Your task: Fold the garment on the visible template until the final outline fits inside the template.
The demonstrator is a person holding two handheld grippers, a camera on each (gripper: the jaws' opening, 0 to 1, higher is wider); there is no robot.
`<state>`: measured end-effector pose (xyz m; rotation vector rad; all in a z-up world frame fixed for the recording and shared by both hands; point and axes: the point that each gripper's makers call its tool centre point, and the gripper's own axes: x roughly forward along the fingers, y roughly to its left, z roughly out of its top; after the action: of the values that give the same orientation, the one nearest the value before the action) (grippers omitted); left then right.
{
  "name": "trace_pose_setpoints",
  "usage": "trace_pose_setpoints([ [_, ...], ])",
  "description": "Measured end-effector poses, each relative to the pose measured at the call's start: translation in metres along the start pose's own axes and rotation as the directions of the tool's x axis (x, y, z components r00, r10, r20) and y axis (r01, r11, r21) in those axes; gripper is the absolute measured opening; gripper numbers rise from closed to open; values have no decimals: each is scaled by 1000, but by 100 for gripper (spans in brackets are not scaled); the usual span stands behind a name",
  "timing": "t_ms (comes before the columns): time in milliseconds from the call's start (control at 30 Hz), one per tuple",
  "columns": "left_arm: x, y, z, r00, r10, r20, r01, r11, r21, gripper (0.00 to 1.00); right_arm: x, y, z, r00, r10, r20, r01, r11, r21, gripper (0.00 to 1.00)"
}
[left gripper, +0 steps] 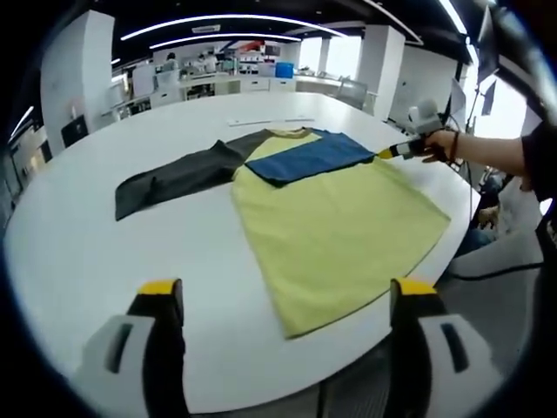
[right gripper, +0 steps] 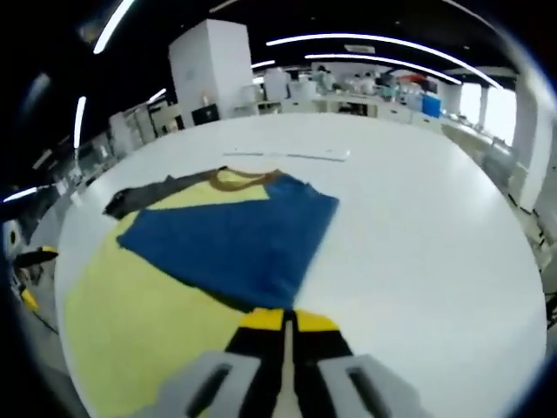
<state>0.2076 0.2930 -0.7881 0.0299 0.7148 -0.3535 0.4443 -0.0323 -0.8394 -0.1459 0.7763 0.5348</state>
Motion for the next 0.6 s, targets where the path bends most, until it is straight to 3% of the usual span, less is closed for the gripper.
trace_pose_setpoints([
  [167,0,0,2,1000,-1,4,1,1000,2,96,-1,-8,-2,998,-61,-30,56,987,-148,0],
  [300,0,2,-1,1000,2,-5,-2,1000,4,95,-2,-11,-1,998,-59,-21,56,993,-108,0],
  [600,0,4,-3,1000,4,-7,-4,1000,3,95,-2,-17,-2,995,-85,-50,74,981,-182,0],
])
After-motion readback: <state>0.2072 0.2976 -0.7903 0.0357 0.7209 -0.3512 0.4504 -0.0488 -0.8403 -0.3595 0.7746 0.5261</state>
